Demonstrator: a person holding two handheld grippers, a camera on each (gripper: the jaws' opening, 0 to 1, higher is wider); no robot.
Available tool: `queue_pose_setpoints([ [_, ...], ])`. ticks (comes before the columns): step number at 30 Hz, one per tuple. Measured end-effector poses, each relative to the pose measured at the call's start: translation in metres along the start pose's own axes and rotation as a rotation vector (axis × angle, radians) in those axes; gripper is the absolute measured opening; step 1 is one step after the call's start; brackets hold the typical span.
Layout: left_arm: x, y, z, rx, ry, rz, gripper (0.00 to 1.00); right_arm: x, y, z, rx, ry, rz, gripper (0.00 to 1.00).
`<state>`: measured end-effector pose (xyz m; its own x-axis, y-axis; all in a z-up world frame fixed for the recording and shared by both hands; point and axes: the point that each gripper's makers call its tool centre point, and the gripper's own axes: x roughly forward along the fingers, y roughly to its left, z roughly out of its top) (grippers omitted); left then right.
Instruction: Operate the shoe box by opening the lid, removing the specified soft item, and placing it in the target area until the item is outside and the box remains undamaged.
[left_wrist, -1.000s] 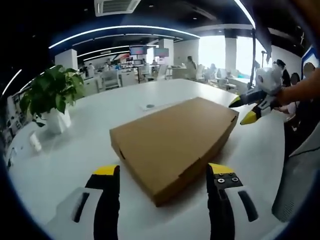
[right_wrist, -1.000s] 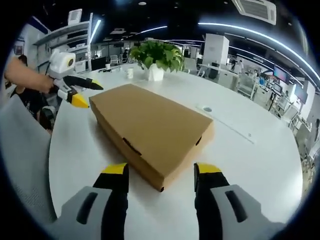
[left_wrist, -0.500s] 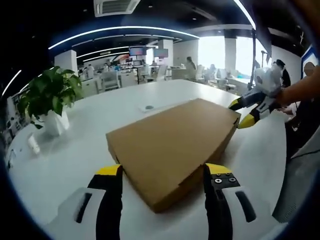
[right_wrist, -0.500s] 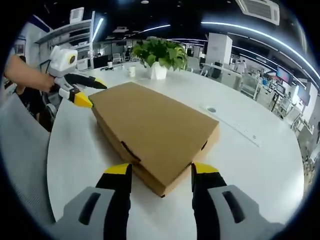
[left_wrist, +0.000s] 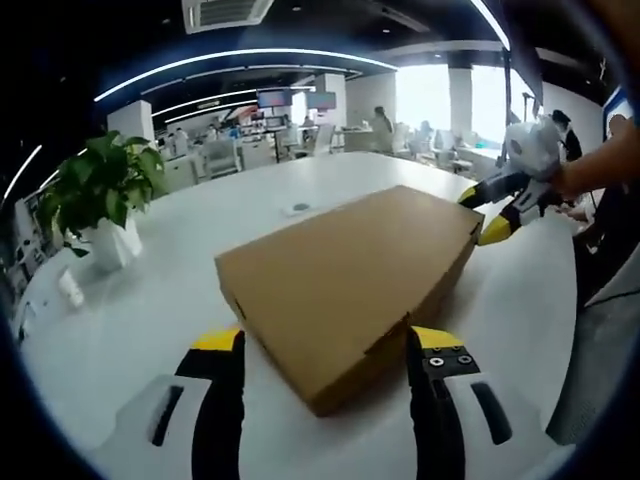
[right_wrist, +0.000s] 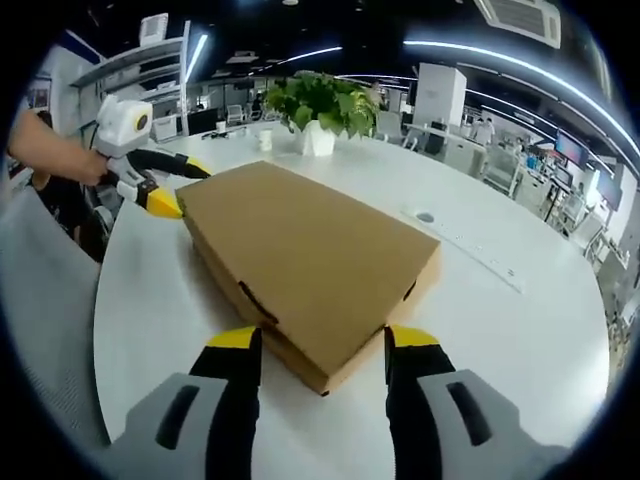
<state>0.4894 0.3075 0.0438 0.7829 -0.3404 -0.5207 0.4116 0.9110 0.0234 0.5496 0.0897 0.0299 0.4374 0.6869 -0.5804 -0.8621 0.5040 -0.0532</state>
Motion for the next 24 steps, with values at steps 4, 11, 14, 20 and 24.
queue_pose_setpoints([
  [4,0.002,0.000,-0.001,0.004,0.005,-0.004,0.67,0.001,0.000,0.000,0.002,-0.002,0.000,0.46],
  [11,0.009,-0.003,-0.003,0.006,0.012,-0.013,0.68,0.001,0.000,-0.001,0.025,-0.003,0.002,0.47],
  [14,0.012,-0.003,-0.004,0.014,0.012,-0.010,0.69,0.003,0.001,-0.001,0.047,-0.008,-0.001,0.47],
  [20,0.012,-0.002,-0.004,0.009,0.016,-0.013,0.67,0.003,0.002,-0.001,0.061,-0.015,-0.014,0.47],
  [24,0.011,-0.002,-0.004,0.010,0.018,-0.018,0.67,0.003,0.002,-0.001,0.061,-0.008,-0.020,0.47],
])
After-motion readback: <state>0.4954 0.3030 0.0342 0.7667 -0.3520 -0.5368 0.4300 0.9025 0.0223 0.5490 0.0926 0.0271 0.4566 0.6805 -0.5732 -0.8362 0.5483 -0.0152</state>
